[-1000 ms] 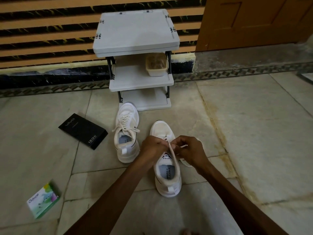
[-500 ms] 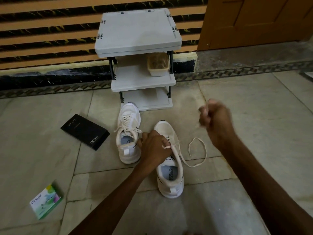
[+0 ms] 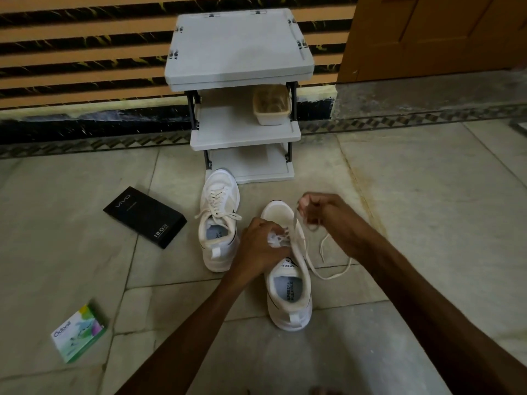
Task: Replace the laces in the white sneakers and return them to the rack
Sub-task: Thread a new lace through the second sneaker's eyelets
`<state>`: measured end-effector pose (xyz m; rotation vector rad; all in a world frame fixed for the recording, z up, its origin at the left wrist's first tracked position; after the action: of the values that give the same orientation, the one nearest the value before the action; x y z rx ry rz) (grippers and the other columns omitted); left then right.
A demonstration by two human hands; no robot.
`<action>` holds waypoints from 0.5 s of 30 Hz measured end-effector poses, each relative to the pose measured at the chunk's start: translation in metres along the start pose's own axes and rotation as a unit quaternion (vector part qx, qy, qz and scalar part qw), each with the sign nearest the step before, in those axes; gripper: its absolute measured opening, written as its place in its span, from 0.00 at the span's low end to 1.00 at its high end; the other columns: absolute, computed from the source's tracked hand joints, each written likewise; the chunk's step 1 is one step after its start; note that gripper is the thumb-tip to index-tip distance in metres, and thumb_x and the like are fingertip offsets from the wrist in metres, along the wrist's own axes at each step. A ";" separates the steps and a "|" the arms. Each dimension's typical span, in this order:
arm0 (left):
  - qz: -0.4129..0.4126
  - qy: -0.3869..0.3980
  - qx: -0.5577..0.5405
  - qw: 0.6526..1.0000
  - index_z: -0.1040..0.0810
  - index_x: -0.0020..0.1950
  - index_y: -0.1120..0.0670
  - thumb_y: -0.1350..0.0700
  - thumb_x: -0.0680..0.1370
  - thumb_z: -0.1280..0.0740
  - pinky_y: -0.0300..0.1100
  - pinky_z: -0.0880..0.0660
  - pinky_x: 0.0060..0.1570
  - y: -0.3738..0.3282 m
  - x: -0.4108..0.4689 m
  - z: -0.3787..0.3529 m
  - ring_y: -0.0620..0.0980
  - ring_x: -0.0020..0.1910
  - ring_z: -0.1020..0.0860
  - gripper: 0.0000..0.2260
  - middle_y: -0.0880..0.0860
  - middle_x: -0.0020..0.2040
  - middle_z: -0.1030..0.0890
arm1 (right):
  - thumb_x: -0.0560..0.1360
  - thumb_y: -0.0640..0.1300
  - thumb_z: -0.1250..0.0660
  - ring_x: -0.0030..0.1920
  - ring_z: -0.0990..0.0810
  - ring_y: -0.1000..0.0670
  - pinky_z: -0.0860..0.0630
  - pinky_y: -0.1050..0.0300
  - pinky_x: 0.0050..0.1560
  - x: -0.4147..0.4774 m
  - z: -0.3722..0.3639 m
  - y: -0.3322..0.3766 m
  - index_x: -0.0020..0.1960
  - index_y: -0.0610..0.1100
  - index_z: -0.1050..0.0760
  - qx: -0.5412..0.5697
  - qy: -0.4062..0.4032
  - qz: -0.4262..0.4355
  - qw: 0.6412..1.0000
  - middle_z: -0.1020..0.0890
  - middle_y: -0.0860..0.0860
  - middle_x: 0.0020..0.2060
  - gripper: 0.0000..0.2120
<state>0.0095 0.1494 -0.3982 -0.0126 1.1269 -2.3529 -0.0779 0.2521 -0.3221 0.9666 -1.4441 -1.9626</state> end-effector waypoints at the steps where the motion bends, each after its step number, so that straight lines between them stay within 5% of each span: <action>1: 0.001 -0.005 -0.002 1.000 0.21 0.55 0.48 0.49 0.66 0.24 0.46 0.28 0.59 0.001 0.000 0.000 0.51 0.58 0.27 0.18 0.47 0.55 0.29 | 0.77 0.36 0.42 0.40 0.28 0.49 0.29 0.52 0.46 0.000 0.000 0.014 0.34 0.48 0.27 0.035 0.000 0.014 0.999 0.25 0.51 0.34 0.15; 6: 0.001 -0.028 -0.004 1.000 0.20 0.54 0.50 0.52 0.67 0.23 0.39 0.29 0.54 0.003 0.000 0.000 0.49 0.55 0.26 0.16 0.47 0.54 0.29 | 0.80 0.37 0.44 0.41 0.22 0.48 0.24 0.45 0.61 -0.006 0.008 0.075 0.40 0.42 0.28 0.385 0.029 0.036 0.922 0.25 0.45 0.38 0.11; 12: 0.001 -0.071 -0.005 0.997 0.20 0.51 0.49 0.53 0.68 0.25 0.36 0.32 0.51 0.009 -0.002 0.012 0.44 0.50 0.27 0.12 0.48 0.51 0.28 | 0.80 0.35 0.46 0.34 0.27 0.53 0.23 0.59 0.39 -0.001 0.021 0.065 0.44 0.42 0.32 0.513 -0.001 -0.001 0.858 0.27 0.46 0.36 0.08; 15: 0.003 -0.075 -0.039 0.996 0.21 0.48 0.47 0.53 0.66 0.24 0.40 0.28 0.51 0.011 -0.001 0.011 0.46 0.50 0.25 0.13 0.49 0.51 0.25 | 0.80 0.39 0.44 0.28 0.31 0.55 0.30 0.63 0.29 -0.003 0.032 0.011 0.43 0.44 0.30 0.352 -0.064 -0.090 0.929 0.28 0.48 0.33 0.08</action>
<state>0.0183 0.1363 -0.3984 -0.2094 1.1429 -2.2598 -0.1012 0.2701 -0.3055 1.3189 -2.2844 -1.6523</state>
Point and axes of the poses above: each hand's wrist, its own x-axis towards the middle knuckle, its own z-axis out of the back of the hand, y = z × x, the point moved 10 cm from there along x, towards the middle knuckle
